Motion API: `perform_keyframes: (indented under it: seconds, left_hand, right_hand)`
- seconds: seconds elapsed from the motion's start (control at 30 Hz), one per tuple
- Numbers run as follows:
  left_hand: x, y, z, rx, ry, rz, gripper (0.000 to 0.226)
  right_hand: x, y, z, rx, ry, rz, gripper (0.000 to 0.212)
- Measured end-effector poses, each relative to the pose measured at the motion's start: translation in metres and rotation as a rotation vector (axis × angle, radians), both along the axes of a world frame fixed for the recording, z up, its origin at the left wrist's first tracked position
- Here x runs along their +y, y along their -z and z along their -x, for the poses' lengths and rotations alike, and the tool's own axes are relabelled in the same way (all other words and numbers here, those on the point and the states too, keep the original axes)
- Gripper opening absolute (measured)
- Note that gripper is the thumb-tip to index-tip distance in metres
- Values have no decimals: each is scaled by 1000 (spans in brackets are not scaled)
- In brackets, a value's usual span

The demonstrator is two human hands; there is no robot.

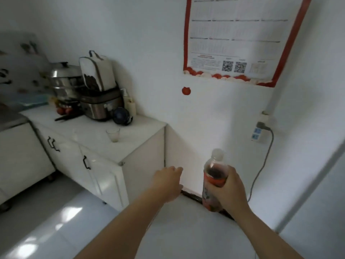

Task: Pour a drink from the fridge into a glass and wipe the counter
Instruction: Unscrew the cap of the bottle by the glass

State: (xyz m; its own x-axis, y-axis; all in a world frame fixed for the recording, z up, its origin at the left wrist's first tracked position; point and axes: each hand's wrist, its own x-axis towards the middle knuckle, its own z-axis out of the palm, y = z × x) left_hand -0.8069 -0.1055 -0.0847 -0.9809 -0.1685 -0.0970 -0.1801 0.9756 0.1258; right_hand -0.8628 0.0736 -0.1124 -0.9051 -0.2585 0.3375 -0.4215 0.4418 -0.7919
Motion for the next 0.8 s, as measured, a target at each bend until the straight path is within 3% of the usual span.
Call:
perform_keyframes:
  seconds: [0.23,0.43,0.8]
  left_hand:
    - [-49,-12,20,10,-220,-20,52]
    - [-94,-16,29,24,-359,-12,53]
    - [-208,-8,69,29,-450,-6,51]
  right_hand:
    - [-68,2,66,16,-257,-6,41]
    - [-125,4,101,21,-385,-31,47]
    - [-251,19,157,-1,-501,-53,50]
